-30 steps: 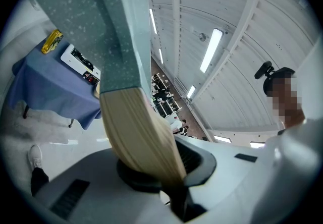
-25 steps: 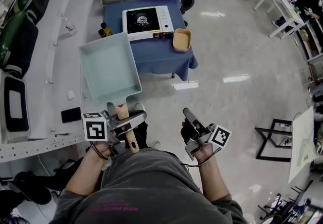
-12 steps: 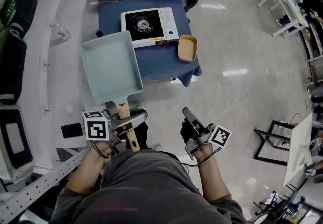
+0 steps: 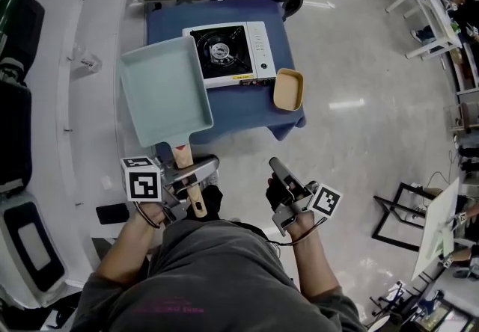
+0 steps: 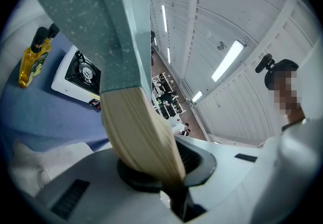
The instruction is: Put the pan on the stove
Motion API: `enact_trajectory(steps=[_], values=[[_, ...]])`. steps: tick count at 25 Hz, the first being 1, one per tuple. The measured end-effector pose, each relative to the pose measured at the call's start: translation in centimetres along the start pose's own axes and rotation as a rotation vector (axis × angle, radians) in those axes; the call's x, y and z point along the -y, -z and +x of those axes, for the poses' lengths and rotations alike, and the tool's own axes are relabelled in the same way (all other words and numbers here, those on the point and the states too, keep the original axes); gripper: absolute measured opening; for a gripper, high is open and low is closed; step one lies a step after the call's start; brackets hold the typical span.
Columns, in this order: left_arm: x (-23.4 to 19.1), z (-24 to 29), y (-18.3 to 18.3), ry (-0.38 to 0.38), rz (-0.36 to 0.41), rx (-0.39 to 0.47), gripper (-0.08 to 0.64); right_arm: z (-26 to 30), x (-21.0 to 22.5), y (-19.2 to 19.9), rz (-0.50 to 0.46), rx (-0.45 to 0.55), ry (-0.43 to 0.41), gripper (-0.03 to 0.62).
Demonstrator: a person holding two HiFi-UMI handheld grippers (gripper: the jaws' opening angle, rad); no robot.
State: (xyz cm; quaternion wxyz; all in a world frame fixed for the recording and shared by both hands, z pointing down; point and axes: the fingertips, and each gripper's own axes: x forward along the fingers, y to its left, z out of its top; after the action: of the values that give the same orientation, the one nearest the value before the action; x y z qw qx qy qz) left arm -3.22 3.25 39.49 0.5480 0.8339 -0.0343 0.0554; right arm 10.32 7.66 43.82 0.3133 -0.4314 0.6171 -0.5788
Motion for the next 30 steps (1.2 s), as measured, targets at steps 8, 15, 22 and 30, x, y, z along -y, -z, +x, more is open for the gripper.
enact_trajectory(steps=[8,15,22,30], values=[[-3.3,-0.5,-5.0,-0.003,-0.022,0.004,0.048,5.3,0.1,-1.8,-0.008,-0.007,0.028,0.003],[-4.4,-0.5,-6.1,-0.006,-0.036,-0.017,0.048,7.0,0.2,-2.7,0.004,-0.015,0.045,0.003],[-6.4,0.3,-7.3,-0.01,-0.061,-0.031,0.049,9.6,1.2,-4.5,0.003,-0.044,0.044,0.003],[-8.6,2.6,-8.8,-0.047,-0.062,-0.018,0.049,12.1,2.8,-6.7,0.015,-0.131,0.034,0.003]])
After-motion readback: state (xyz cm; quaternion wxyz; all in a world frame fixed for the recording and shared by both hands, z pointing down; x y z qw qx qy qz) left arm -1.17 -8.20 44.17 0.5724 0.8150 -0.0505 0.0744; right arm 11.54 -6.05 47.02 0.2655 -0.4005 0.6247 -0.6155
